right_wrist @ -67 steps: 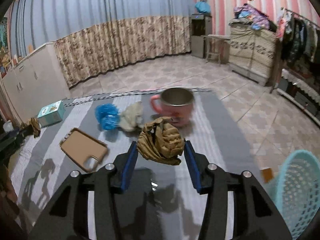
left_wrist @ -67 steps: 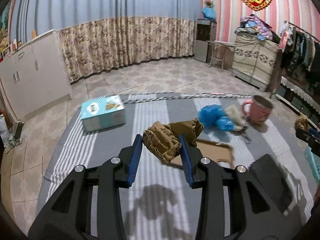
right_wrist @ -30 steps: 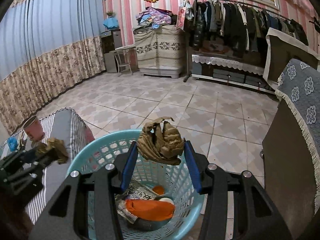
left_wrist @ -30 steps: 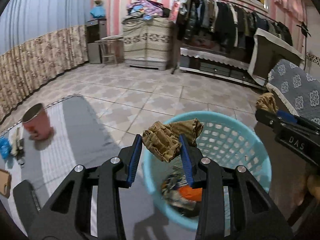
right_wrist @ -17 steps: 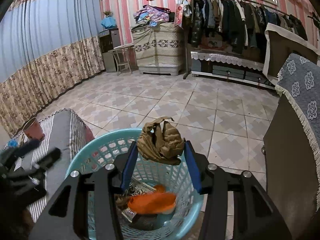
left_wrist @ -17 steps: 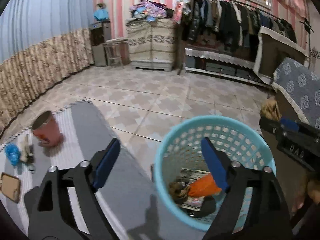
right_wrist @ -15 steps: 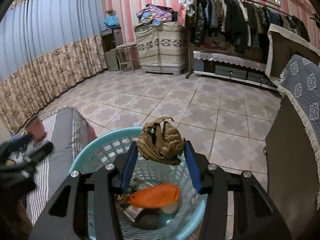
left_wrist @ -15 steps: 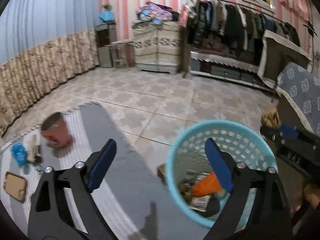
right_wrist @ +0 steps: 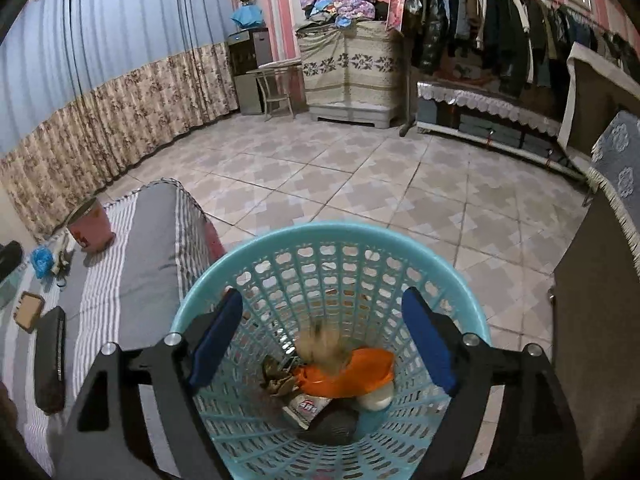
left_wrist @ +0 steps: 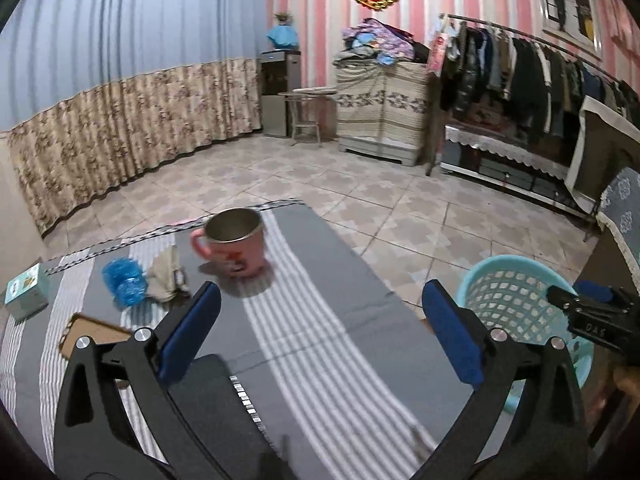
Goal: Collect trash
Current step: 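Grasp the blue plastic bag with the left gripper and lift it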
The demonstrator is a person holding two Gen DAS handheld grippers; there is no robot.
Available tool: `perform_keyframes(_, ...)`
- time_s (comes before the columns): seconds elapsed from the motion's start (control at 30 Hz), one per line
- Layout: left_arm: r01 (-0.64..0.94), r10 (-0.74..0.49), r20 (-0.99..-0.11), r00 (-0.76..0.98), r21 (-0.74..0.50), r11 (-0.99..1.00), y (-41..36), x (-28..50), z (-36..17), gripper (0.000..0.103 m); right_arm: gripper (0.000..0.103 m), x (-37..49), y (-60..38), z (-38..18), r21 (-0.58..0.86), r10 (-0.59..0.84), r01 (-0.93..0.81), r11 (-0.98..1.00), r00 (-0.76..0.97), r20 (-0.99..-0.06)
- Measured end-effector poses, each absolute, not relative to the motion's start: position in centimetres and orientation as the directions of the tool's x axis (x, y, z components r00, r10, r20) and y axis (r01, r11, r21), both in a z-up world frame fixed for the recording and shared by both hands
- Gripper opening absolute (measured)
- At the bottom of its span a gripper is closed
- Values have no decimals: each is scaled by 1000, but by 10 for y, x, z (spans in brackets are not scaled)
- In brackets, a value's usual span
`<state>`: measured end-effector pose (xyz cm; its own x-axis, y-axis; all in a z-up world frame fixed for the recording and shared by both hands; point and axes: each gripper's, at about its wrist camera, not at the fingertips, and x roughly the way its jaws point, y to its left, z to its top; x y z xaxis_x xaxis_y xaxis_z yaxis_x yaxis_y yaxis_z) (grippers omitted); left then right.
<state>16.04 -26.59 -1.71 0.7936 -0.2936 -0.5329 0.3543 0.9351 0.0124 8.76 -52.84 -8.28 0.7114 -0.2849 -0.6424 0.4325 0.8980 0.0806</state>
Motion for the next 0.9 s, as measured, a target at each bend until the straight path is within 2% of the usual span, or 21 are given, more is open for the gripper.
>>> perform_keyframes(0.03,342,-284,-530,799,12,940,-256,161,-17,97,92,87,-526,-83,78,-290,434,897,714,-637)
perform_keyframes(0.07,332,-277,-530,802,10,943,-248,162,-17,97,93,87,-523,-83,77,-292,434,898,717,-633)
perform_keyframes(0.3,245,-213,-528,822,-11,970,-190,172,-15,97,93,88,-499,-74,31,-305,401,916,742,-597)
perform_keyframes(0.57,130,-101,-537,838,15,991,-113,187,-18,97,94,97,-450,-60,90,-200,291,952,818,-539)
perform_keyframes(0.8,57,-68,-586,807,-36,998,-57,233,-34,97,95,133,-392,-61,11,-176,216,976,821,-543)
perform_keyframes(0.9,50,-50,-608,792,-17,999,-50,257,-45,97,95,155,-368,-67,18,-133,173,985,816,-563)
